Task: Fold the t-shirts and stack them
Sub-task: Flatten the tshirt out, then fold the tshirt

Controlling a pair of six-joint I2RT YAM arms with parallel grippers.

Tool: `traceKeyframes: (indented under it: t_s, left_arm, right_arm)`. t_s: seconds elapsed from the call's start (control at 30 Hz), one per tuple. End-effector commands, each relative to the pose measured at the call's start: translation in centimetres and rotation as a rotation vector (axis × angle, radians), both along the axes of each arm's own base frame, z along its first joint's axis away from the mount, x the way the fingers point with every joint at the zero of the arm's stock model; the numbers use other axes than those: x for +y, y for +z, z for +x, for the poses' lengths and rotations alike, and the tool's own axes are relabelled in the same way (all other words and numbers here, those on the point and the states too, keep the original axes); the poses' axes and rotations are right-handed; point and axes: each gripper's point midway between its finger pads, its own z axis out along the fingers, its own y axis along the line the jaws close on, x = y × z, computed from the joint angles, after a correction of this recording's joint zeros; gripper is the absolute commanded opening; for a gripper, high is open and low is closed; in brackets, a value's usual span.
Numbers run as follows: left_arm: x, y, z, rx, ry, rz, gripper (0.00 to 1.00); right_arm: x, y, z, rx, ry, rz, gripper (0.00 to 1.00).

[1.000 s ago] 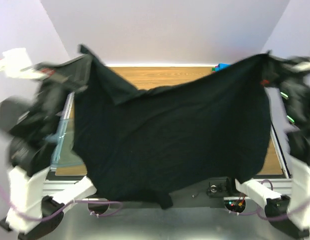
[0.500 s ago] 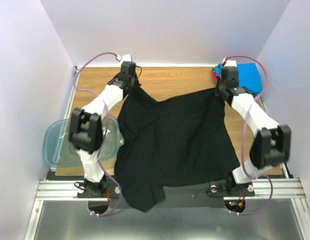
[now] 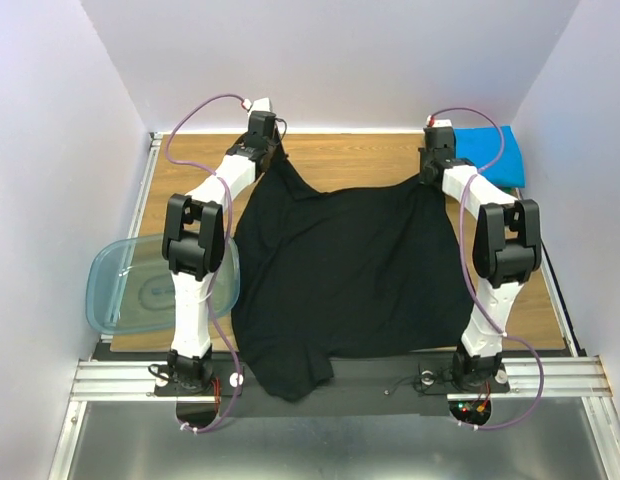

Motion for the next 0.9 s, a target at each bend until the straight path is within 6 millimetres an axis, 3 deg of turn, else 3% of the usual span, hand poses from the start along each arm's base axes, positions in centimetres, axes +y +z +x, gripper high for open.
traceKeyframes:
  t_s: [0.0,0.03,0.07,0.13,0.17,0.3,0.37,0.4,0.47,0.67,0.7,0.73,0.77,0.87]
  left_arm:
    - [0.2,4.7,-0.7,-0.091,-0.016,-0.043,0.0]
    - [0.4,5.0,-1.1,-0.094,-0.014,-0.045,0.0]
    - [0.6,6.7,-1.5,-0.129,-0.01,-0.057,0.0]
    - [1.0,6.6,-2.5,-0.12,0.0,-0.052,0.0]
    - [1.2,8.2,-2.8,-0.155,0.001,-0.063,0.0]
    - [1.4,9.1,-4.5,-0.16,-0.001,-0.07,0.0]
    - [1.6,7.6,-5.9,-0.123,0.007,-0.072,0.0]
    - [1.7,8.2,-6.7,-0.127,0.009,-0.084,0.0]
    - [1.9,7.3,-8.7,-0.095,0.017,-0.109,0.0]
    - [3.4,4.4,-13.9,-0.016,0.083,-0.154,0.0]
    - [3.5,5.1,-14.9,-0.025,0.093,-0.184,0.0]
    - [3.5,3.5,-16.1,0.007,0.095,-0.181,0.0]
    - [3.6,4.1,-16.9,-0.006,0.098,-0.193,0.0]
    - [3.1,2.9,-19.6,0.023,0.101,-0.228,0.0]
  right_arm:
    - [-0.4,6.0,1.0,-0.163,-0.003,0.006,0.0]
    - [-0.5,6.2,0.6,-0.165,-0.003,0.007,0.0]
    - [-0.5,6.4,0.2,-0.167,-0.002,0.006,0.01]
    - [-0.7,6.9,-1.0,-0.171,-0.007,0.005,0.0]
    - [-0.7,7.0,-1.4,-0.171,-0.008,0.004,0.0]
    - [-1.0,7.1,-3.3,-0.153,0.019,-0.027,0.0]
    - [-1.1,6.1,-4.2,-0.13,0.017,-0.029,0.0]
    - [-1.1,6.3,-4.6,-0.132,0.018,-0.028,0.0]
    - [-1.1,5.5,-5.5,-0.113,0.021,-0.023,0.0]
    - [-0.8,5.4,-7.9,-0.113,0.038,0.006,0.0]
    - [-0.8,5.8,-8.3,-0.124,0.034,0.014,0.0]
    - [-0.8,5.8,-8.6,-0.124,0.033,0.016,0.0]
    - [-0.9,5.8,-8.8,-0.123,0.032,0.014,0.0]
    - [-1.1,5.2,-10.0,-0.119,0.002,0.028,0.0]
